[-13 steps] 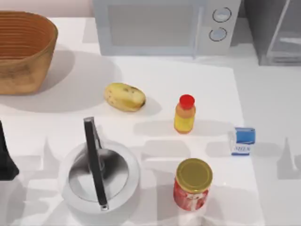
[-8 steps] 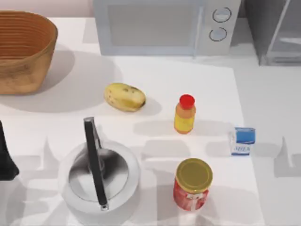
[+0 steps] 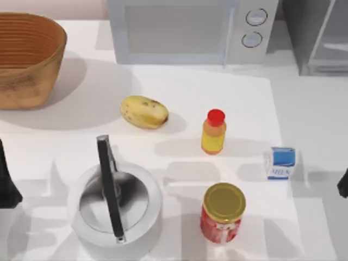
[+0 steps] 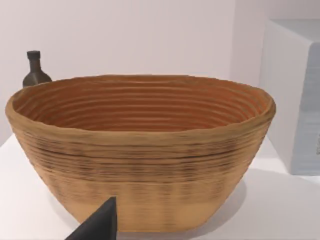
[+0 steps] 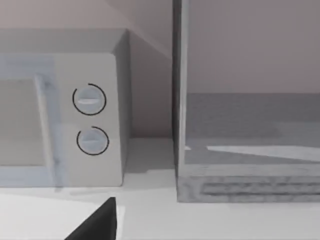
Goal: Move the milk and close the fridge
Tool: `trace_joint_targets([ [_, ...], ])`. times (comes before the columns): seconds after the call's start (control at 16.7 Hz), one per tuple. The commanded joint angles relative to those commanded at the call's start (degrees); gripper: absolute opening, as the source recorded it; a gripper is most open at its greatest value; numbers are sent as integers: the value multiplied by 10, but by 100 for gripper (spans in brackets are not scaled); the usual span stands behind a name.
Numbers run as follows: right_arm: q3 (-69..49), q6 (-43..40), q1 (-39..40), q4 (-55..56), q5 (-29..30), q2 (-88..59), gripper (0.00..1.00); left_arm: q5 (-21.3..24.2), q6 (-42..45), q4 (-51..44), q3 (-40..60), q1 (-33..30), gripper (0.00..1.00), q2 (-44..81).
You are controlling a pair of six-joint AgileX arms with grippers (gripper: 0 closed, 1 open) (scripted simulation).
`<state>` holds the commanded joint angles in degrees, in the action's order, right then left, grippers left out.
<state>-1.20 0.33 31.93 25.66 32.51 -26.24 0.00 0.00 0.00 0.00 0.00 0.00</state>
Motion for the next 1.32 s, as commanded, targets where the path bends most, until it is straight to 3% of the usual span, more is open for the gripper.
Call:
trace_joint_targets([
  [0.24,0,2,127,98,127,-110,100,0,0,0,0,0,100,0],
  [0.48,-2,7,204,156,200,-172,100,0,0,0,0,0,100,0],
  [0.9,-2,14,210,160,199,-180,100,0,0,0,0,0,100,0],
  [1.32,-51,120,175,123,141,-289,100,0,0,0,0,0,100,0],
])
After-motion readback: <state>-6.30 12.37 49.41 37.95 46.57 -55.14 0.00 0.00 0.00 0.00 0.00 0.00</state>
